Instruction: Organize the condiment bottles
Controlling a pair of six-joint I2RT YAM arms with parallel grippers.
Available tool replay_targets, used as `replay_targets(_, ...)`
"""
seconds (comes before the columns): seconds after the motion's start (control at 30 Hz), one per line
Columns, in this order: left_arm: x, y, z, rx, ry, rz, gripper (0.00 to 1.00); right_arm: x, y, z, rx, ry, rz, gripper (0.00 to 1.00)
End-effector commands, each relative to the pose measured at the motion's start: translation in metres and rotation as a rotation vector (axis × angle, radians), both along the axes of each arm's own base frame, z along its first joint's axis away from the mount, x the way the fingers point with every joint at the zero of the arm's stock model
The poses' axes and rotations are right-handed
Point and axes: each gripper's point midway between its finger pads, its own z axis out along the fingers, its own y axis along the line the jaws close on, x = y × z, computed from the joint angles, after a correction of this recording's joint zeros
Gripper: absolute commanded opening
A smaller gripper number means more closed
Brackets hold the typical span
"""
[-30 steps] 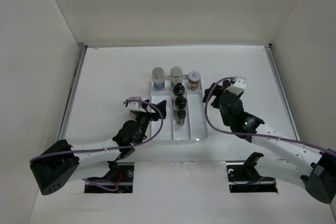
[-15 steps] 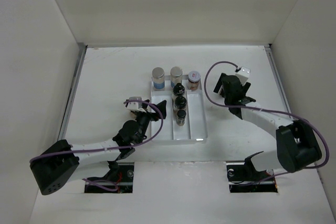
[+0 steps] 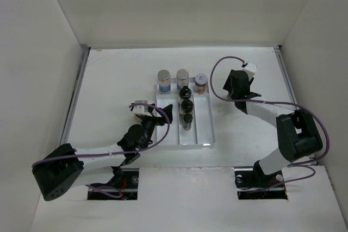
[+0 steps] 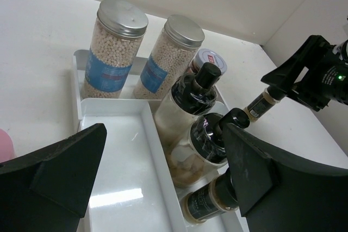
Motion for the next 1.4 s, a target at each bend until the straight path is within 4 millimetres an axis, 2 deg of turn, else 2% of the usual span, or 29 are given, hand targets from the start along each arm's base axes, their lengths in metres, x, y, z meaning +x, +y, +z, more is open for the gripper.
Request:
replay_targets(0.0, 0.001, -0.002, 0.014, -0.057, -0.033, -0.002, 0.88, 0.018, 0.008, 0.030, 0.023, -0.098, 0.017, 0.63)
replay_targets(0.1, 0.001, -0.003, 0.014, -0.056, -0.032, -0.007, 0.88, 0.019, 0.008, 0.027, 0.016, -0.085, 0.015, 0.57)
replay_targets(0.23, 0.001, -0.003, 0.014, -0.058, -0.032, -0.007, 0.88, 0.017, 0.007, 0.024, 0.009, -0.069, 0.015, 0.55)
replay_targets(0.4, 0.001, -0.002, 0.016, -0.063, -0.035, -0.007, 0.88, 0.014, 0.004, 0.018, -0.008, -0.038, 0.005, 0.62)
replay_targets(0.53, 0.000, -0.002, 0.016, -0.065, -0.037, -0.007, 0.88, 0.012, 0.003, 0.015, -0.011, -0.028, 0.005, 0.54)
replay_targets(0.67, 0.000, -0.002, 0.017, -0.066, -0.038, -0.007, 0.88, 0.010, 0.001, 0.022, -0.012, -0.041, -0.003, 0.46)
replay_targets(0.73, 0.000, -0.002, 0.017, -0.068, -0.039, -0.007, 0.88, 0.008, 0.000, 0.032, -0.009, -0.064, -0.014, 0.45)
replay_targets(0.83, 0.000, -0.002, 0.017, -0.068, -0.039, -0.007, 0.88, -0.001, 0.007, 0.052, 0.000, -0.109, 0.003, 0.45)
replay_targets(0.93, 0.000, -0.001, 0.018, -0.069, -0.041, -0.007, 0.88, -0.021, 0.021, 0.072, 0.017, -0.145, 0.048, 0.45)
replay_targets(1.03, -0.001, 0.000, 0.020, -0.072, -0.044, -0.007, 0.88, -0.053, 0.042, 0.085, 0.038, -0.169, 0.124, 0.45)
replay_targets(1.2, -0.001, 0.001, 0.020, -0.073, -0.045, -0.004, 0.88, -0.119, 0.072, 0.092, 0.102, -0.175, 0.261, 0.45)
replay_targets(1.37, 0.000, 0.000, 0.021, -0.069, -0.045, -0.005, 0.88, -0.177, 0.125, 0.095, 0.203, -0.154, 0.459, 0.45)
